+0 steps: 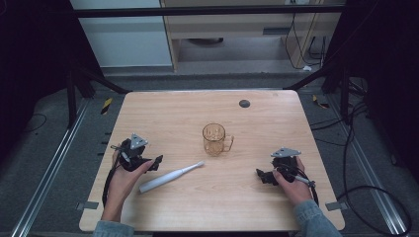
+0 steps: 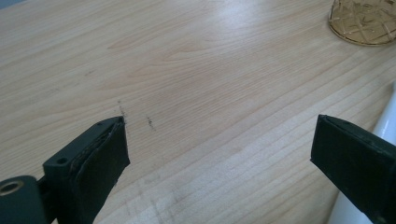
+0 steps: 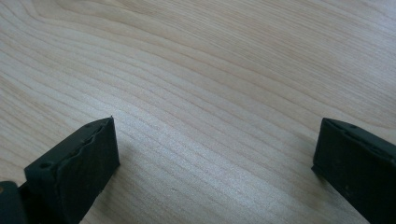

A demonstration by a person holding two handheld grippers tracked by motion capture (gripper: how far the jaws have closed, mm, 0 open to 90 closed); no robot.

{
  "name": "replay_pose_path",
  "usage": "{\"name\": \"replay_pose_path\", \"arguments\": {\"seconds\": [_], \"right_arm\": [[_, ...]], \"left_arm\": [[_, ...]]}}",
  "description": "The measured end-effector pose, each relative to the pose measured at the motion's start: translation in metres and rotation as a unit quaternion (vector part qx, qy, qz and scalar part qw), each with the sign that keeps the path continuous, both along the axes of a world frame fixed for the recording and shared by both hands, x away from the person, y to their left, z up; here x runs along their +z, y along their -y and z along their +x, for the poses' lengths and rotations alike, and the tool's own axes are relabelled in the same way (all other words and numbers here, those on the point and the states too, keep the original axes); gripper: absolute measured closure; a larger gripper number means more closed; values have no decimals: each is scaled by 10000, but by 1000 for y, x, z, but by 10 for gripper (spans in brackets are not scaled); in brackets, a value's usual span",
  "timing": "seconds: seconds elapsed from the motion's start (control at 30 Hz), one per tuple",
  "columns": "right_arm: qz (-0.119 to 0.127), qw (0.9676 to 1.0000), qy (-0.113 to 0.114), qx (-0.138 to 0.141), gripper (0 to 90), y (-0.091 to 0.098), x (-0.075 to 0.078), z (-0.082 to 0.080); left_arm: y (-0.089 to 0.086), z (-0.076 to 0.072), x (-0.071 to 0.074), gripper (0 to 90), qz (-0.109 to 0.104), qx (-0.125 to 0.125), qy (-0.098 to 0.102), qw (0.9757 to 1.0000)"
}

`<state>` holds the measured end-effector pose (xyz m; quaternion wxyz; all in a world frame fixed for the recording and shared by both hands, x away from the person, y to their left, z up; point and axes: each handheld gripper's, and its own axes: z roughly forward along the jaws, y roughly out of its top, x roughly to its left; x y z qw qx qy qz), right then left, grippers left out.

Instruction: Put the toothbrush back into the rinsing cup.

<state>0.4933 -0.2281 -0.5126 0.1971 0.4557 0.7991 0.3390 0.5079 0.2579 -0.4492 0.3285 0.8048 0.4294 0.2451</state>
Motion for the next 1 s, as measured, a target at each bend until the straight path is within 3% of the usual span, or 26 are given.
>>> {"name": "replay_pose_path", "arguments": {"seconds": [0.2,0.37,0.53,0.67,0.8,0.83,0.87,0.93,1.0], "right_arm": [[-3,10000,-1,1,3,0,0,0],[-19,10000,15,12,3,0,0,0],[-7,10000,3,2,3,0,0,0],[-7,10000,2,1,4,0,0,0],[-6,10000,5,0,3,0,0,0],[-5,10000,4,0,4,0,0,0],[-5,10000,4,0,4,0,0,0],[-7,10000,3,2,3,0,0,0],[-4,10000,5,-1,4,0,0,0]], "left_arm": [[7,-1,3,45,-168,-151,-231,9995],[14,-2,4,49,92,-318,-420,9986],[26,-4,8,70,176,-547,-501,9971],[47,-7,13,83,417,-944,-712,9921],[55,-6,13,104,556,-1079,-789,9895],[60,-5,13,115,645,-1173,-841,9874],[60,-5,13,118,645,-1173,-841,9874],[66,-4,12,126,823,-1349,-918,9832],[68,-4,12,138,870,-1382,-928,9822]]}}
